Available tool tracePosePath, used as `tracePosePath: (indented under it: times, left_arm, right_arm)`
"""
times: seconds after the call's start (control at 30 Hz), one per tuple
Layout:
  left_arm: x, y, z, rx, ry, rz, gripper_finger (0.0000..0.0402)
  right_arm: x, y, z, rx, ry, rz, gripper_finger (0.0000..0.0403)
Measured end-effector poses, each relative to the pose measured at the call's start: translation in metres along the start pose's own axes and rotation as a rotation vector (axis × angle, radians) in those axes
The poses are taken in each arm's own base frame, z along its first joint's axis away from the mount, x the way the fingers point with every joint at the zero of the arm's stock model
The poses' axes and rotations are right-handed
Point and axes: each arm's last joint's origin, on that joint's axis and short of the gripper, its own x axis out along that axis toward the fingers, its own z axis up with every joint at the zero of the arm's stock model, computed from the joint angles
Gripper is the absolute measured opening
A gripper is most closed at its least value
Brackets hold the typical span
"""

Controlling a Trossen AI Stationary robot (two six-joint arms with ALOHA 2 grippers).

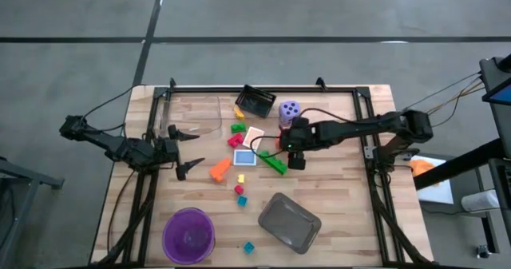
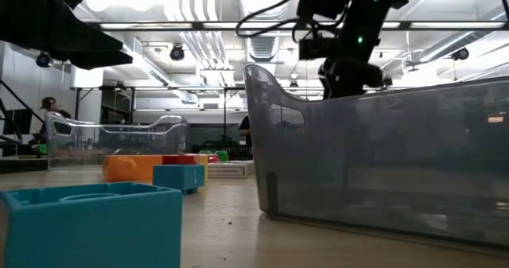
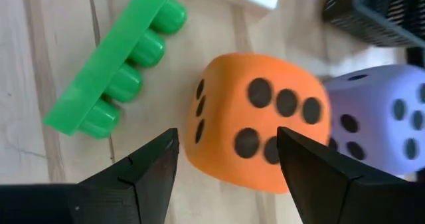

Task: Pick & Place Toys
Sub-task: Put the orange die into the gray bin

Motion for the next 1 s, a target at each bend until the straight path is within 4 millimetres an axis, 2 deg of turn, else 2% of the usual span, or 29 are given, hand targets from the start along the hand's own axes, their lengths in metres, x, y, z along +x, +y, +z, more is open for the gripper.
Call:
tracePosePath:
  times: [0.43,0.53,0.67,0.83,0.87,1.0]
  left_arm:
    - [0.000,-0.001,0.000,0.000,0.002,-0.047,0.0398]
    - [0.000,-0.002,0.000,0.001,0.002,-0.050,0.0398]
    - [0.000,-0.002,-0.001,0.000,0.003,-0.050,0.0398]
    - [0.000,-0.002,-0.001,0.000,0.002,-0.050,0.0398]
    - [0.000,-0.002,-0.001,0.001,0.003,-0.050,0.0398]
    - [0.000,-0.002,-0.001,0.000,0.003,-0.050,0.0398]
  right_arm:
    - [0.042,0.016,0.000,0.031,0.103,-0.049,0.0252]
    - [0.048,0.019,-0.001,0.019,0.122,-0.062,0.0242]
    - [0.048,0.020,-0.001,0.042,0.123,-0.103,0.0178]
    - [0.041,0.019,-0.002,0.063,0.110,-0.098,0.0050]
    - [0.039,0.019,-0.002,0.065,0.108,-0.091,0.0038]
    - [0.032,0.017,-0.002,0.075,0.097,-0.078,0.0035]
